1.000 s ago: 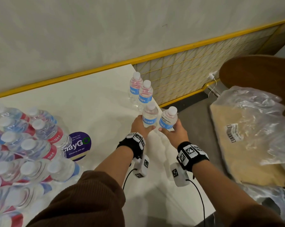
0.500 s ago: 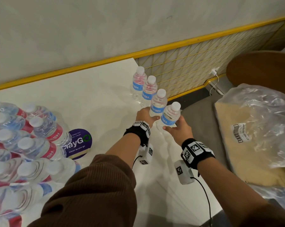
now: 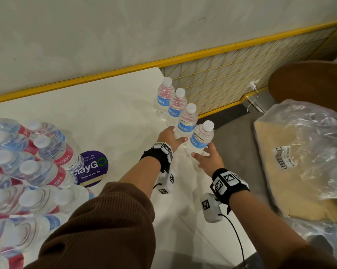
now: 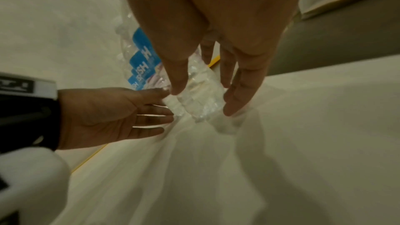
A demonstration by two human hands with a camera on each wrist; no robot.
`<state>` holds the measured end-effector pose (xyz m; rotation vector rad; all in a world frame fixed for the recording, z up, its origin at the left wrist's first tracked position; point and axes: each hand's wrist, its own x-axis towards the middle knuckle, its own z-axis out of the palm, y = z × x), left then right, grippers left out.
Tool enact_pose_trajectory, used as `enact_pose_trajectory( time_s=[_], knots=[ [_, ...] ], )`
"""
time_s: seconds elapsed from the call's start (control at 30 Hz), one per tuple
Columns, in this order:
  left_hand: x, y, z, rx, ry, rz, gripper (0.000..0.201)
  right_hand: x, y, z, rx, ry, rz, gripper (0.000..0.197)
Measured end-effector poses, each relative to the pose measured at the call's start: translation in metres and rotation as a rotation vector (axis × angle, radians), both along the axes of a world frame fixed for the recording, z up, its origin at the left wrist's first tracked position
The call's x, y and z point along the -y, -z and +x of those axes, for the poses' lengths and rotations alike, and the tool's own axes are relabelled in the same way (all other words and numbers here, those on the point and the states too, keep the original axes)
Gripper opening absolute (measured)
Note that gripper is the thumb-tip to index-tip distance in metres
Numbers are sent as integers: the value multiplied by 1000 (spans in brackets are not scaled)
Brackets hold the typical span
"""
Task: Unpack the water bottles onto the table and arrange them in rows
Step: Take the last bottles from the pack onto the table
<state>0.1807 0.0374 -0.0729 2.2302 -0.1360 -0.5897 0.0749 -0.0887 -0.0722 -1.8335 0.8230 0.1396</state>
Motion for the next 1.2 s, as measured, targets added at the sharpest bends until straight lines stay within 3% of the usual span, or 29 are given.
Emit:
enact_pose_trajectory(
  time_s=[0.17, 0.37, 0.6, 0.8, 0.97, 1.2],
  knots=[
    [-1, 4, -4, 33, -1, -15, 71, -3, 17, -7, 37, 65, -13, 65],
    [5, 7, 3, 50, 21, 29, 67, -2, 25, 2, 4, 71, -44, 66],
    [3, 9, 8, 48, 60, 92, 62, -1, 27, 6, -12, -44, -45, 62],
    [-1, 9, 10, 62, 111, 115, 61, -1, 26, 8, -2, 19, -19, 83],
    [0, 9, 9, 58, 119, 126, 62, 1, 27, 9, -14, 37, -10, 67],
    [0, 8, 9, 44, 113, 131, 62, 3, 31, 5, 7, -39, -25, 64]
  ],
)
